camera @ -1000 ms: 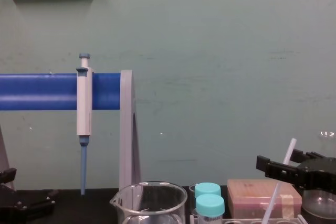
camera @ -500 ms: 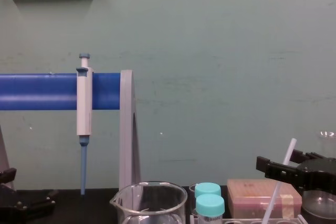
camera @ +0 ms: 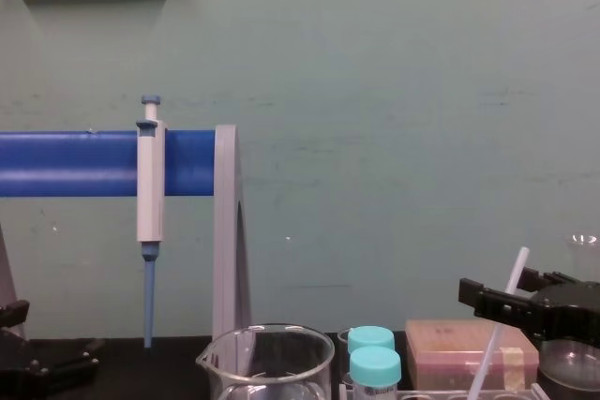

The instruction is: Pick up the stirring rod with one hand, then place it down.

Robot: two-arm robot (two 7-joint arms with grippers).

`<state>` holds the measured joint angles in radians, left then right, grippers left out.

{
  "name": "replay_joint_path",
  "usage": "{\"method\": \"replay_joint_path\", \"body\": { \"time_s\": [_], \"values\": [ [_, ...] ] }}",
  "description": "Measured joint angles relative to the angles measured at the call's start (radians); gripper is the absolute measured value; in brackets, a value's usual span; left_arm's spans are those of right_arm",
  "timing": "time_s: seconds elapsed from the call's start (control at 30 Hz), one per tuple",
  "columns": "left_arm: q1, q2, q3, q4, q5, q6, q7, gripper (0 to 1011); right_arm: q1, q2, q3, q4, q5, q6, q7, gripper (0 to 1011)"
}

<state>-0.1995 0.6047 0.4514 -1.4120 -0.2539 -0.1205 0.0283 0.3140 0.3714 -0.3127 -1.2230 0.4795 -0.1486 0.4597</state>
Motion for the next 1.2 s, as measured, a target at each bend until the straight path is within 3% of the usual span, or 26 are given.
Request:
{"method": "replay_joint_path", "body": {
  "time_s": [0.2,0.93,1.2],
  "values": [
    [0.0,0.0,0.0,0.0,0.0,0.0,0.0,1000,0.0,0.0,0.0,0.0,0.001,-0.001,0.0,827],
    [0.0,0.0,0.0,0.0,0.0,0.0,0.0,1000,0.0,0.0,0.0,0.0,0.001,-0.001,-0.001,137],
    [0.0,0.0,0.0,0.0,0.0,0.0,0.0,1000,0.0,0.0,0.0,0.0,0.001,-0.001,-0.001,82]
  ]
}}
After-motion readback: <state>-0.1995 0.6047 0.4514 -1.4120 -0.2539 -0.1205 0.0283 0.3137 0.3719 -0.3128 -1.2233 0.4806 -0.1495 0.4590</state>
